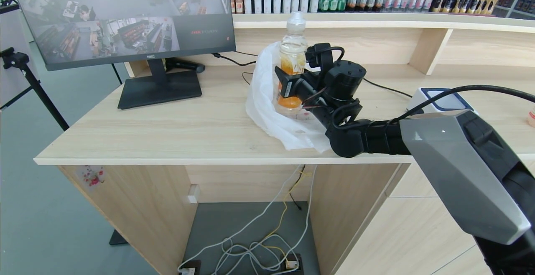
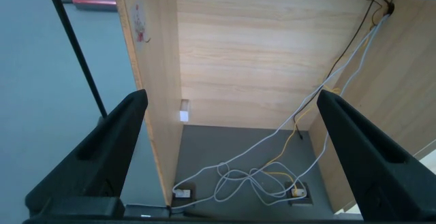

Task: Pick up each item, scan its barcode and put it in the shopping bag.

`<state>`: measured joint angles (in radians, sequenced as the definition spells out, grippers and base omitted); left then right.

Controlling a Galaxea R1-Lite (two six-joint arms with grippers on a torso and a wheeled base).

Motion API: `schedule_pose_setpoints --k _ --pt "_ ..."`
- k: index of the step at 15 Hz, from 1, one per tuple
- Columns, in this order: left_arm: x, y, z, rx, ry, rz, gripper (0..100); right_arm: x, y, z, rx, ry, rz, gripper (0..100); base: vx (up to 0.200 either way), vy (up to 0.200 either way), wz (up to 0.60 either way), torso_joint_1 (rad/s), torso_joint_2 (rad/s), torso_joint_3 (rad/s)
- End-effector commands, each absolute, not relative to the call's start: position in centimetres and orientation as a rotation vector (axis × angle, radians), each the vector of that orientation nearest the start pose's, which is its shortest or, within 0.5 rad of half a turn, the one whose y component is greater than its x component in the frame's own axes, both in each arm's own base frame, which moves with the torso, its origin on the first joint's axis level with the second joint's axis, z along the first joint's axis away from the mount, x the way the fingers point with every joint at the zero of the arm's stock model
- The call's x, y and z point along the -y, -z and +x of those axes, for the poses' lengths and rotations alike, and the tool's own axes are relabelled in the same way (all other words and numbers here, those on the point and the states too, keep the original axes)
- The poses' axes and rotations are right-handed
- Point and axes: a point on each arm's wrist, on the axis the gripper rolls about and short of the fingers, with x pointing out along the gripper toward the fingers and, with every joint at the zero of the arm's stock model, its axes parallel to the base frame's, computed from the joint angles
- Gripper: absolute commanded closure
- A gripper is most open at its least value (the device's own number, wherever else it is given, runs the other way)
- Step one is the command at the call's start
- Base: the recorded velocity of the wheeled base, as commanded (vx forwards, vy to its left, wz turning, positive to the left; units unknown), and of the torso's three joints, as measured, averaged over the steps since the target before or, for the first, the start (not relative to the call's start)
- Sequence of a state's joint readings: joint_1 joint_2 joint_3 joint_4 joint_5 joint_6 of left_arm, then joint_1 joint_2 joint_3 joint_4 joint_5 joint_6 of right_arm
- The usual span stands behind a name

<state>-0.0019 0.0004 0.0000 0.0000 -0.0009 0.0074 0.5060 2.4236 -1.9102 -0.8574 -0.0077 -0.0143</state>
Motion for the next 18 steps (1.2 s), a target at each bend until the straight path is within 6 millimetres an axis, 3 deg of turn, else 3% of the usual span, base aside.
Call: schedule_pose_setpoints --k 1,8,9,14,18 --pt "0.0 -7.5 -2.3 0.0 0.002 0.006 0 -24.8 -21.1 44.8 0.338 -0.491 0.074 100 0.0 0.0 0.0 0.0 0.0 0.0" --pt "0.0 -7.5 -2.3 0.0 0.003 0.006 0 -24.6 -20.8 44.8 0.33 -0.486 0.066 100 0.0 0.0 0.0 0.0 0.0 0.0" --pt "0.0 -7.5 -2.3 0.0 0.002 0.006 0 -24.6 -20.9 44.8 0.335 -0.484 0.064 0 0.0 0.0 0.0 0.0 0.0 0.0" --pt "0.0 -7.5 -2.3 0.0 0.003 0.008 0 -24.6 -21.4 44.7 0.353 -0.486 0.065 0 0.0 0.0 0.0 0.0 0.0 0.0" --pt "0.0 -7.5 -2.3 0.0 0.003 0.008 0 -24.2 -23.1 43.9 0.382 -0.482 0.069 0 0.0 0.0 0.0 0.0 0.0 0.0"
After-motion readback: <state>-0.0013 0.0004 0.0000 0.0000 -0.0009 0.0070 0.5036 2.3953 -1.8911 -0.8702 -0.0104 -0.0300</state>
